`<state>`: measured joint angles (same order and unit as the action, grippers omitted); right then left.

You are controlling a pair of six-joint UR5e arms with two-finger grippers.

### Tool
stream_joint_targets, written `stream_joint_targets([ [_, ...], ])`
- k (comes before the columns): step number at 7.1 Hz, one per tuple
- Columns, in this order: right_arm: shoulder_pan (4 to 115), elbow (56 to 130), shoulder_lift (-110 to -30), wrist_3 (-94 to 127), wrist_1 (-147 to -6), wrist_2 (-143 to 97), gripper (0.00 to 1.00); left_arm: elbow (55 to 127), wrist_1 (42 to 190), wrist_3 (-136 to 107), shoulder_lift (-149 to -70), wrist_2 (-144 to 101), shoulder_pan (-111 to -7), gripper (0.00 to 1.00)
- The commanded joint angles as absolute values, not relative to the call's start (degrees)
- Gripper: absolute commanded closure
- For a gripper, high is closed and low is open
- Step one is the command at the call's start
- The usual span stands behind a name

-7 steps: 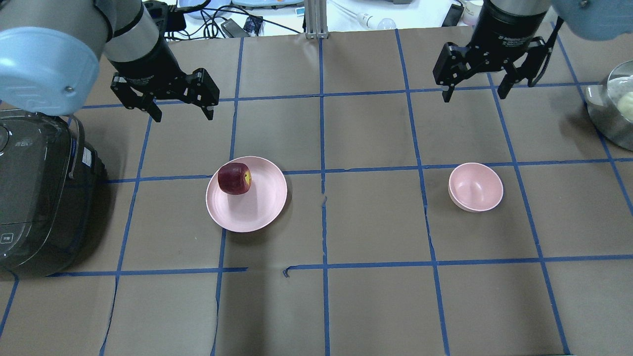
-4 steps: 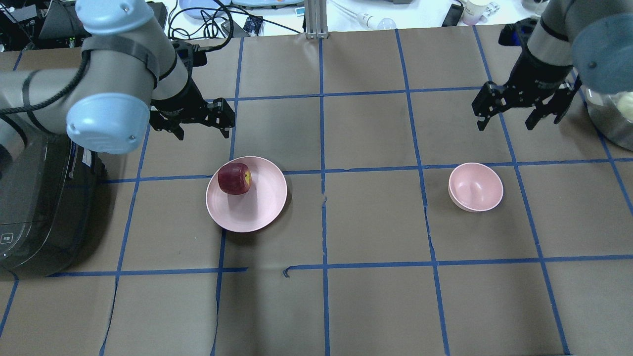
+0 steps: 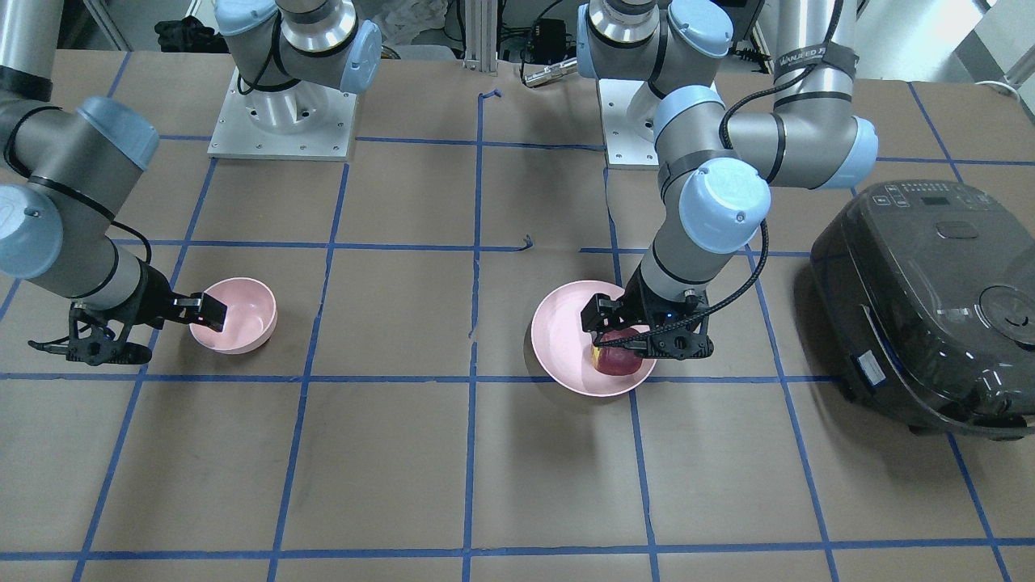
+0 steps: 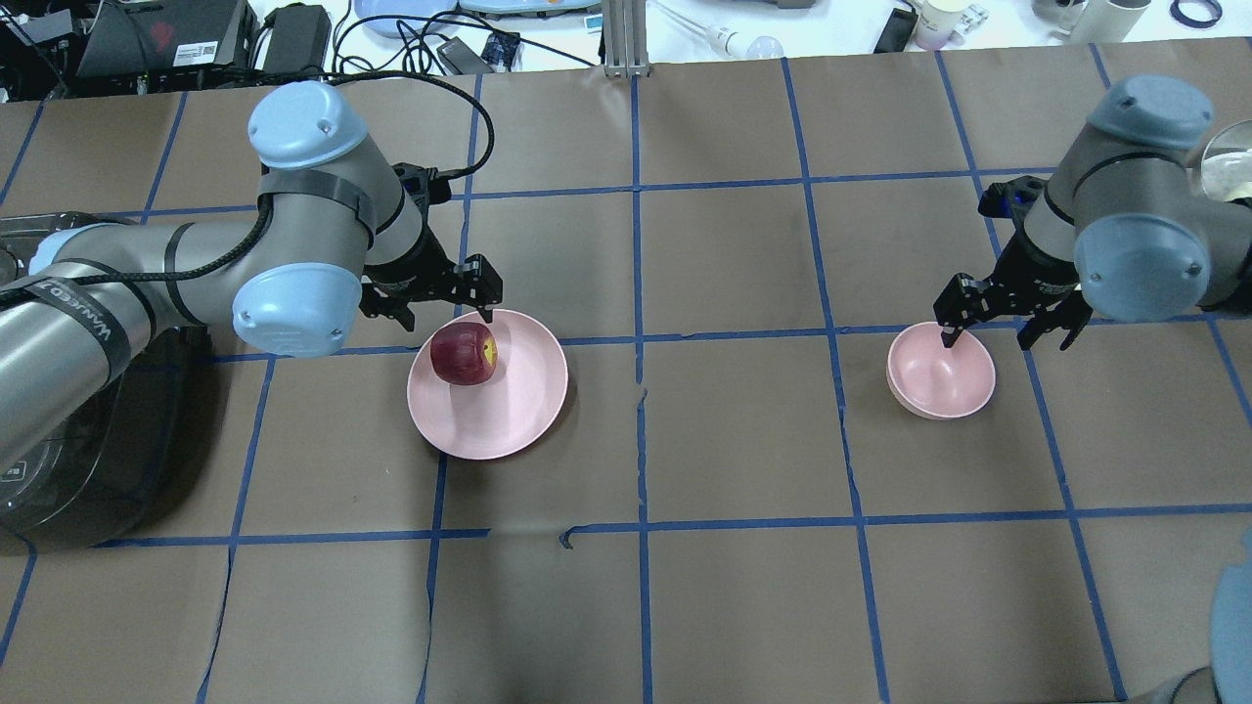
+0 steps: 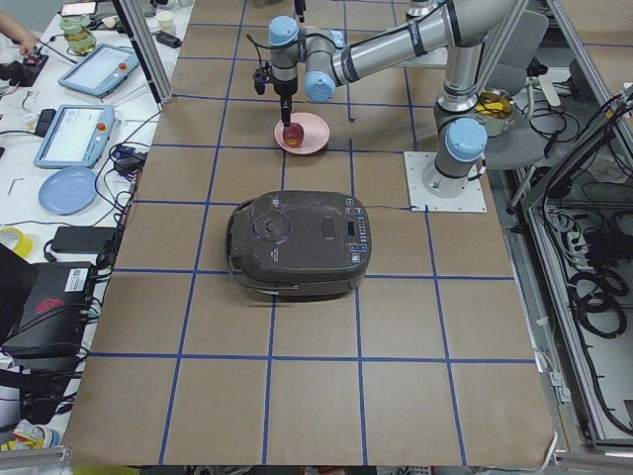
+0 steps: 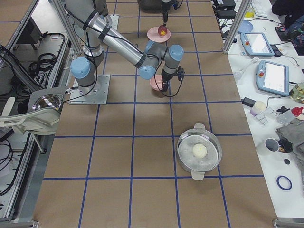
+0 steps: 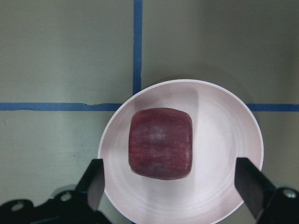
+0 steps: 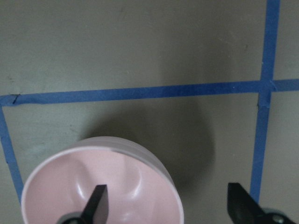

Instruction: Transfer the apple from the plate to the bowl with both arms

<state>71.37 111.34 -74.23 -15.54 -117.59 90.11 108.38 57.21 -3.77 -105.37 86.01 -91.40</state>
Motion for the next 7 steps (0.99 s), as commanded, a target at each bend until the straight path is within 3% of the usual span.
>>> stream_joint_targets([
  [1, 71.19, 113.20, -73.39, -17.04, -120.32, 90.52, 0.97, 111.53, 52.14, -3.95, -108.18, 87.96, -91.41, 0.07],
  [2, 71.19, 113.29, -73.48, -17.22, -119.80, 90.70, 1.00, 111.62, 52.03, -4.13, -109.24, 87.63, -91.41, 0.07],
  [3, 71.19, 113.29, -73.56, -17.31, -119.62, 90.96, 1.00, 111.62, 50.38, -4.39, -109.94, 87.45, -91.49, 0.15],
  [4, 71.19, 113.20, -73.74, -17.23, -119.62, 91.14, 1.00, 111.62, 49.40, -4.48, -110.13, 87.45, -91.49, 0.66],
  [5, 71.54, 112.59, -74.09, -17.05, -119.36, 91.06, 1.00, 111.36, 49.31, -5.79, -109.78, 87.28, -91.49, 1.00],
  [7, 78.17, 108.65, -74.35, -11.03, -116.39, 87.64, 1.00, 109.53, 52.44, -5.89, -105.75, 87.89, -92.02, 1.00],
])
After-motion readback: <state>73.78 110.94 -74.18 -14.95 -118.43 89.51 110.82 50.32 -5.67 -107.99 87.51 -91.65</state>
